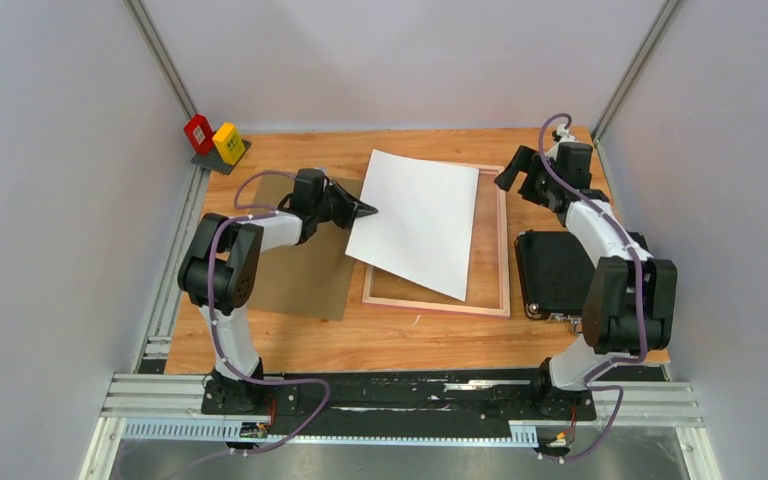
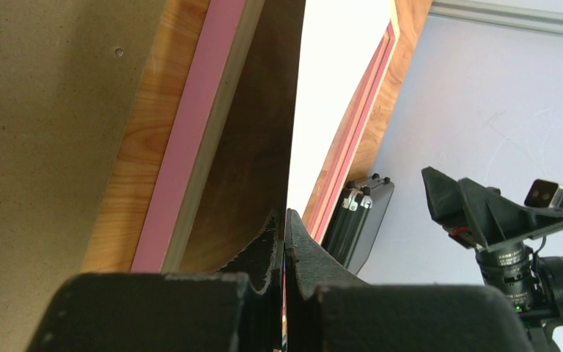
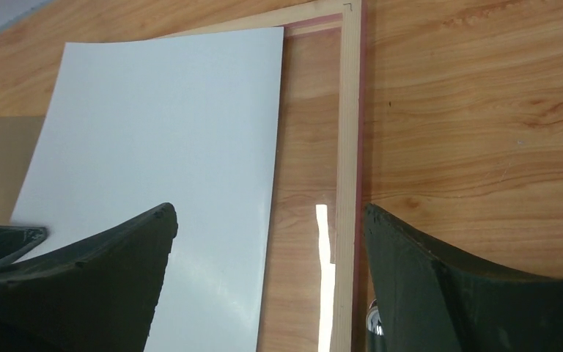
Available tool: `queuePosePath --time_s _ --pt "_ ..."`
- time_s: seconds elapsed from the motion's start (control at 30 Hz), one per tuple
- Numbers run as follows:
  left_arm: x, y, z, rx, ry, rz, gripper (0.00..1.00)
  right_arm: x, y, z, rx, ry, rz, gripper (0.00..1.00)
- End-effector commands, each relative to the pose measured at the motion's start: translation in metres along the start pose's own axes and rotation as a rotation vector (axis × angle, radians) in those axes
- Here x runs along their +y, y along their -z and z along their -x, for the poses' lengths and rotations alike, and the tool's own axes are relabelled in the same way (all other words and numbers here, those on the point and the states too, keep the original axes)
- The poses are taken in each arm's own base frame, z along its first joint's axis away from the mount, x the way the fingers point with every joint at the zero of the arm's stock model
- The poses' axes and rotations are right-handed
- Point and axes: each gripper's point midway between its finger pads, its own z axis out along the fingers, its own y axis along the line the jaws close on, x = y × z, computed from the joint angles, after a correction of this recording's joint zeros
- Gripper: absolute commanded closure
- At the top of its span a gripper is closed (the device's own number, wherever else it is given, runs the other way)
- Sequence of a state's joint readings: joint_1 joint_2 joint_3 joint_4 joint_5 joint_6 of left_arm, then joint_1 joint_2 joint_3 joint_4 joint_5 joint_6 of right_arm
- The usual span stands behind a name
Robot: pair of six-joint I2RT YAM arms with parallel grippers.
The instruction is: Put the photo into the frame
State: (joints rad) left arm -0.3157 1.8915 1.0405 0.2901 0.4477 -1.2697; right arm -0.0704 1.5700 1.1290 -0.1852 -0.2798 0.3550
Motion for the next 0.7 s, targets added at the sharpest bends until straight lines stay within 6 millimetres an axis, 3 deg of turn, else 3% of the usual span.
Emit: queuePosePath --time_s 0.0,0.27,0.47,0.67 --pt "-0.012 -0.002 0.001 -0.028 -0.033 -0.023 1.00 -0.011 -0.019 0.018 -0.018 0.099 -0.065 0.05" --pt "-0.003 -0.007 -0.013 -0.003 -0.031 0.019 0.98 -0.028 -0.060 -0.004 0.103 0.134 -0.122 0.11" --pt "0.003 -0.008 -0.022 0.009 -0.036 0.053 0.83 -0.030 -0.079 -0.017 0.169 0.153 -0.120 0.16" --pt "0.008 -0.010 -0.027 0.018 -0.052 0.078 0.60 -0.028 -0.089 -0.030 0.218 0.166 -0.108 0.18"
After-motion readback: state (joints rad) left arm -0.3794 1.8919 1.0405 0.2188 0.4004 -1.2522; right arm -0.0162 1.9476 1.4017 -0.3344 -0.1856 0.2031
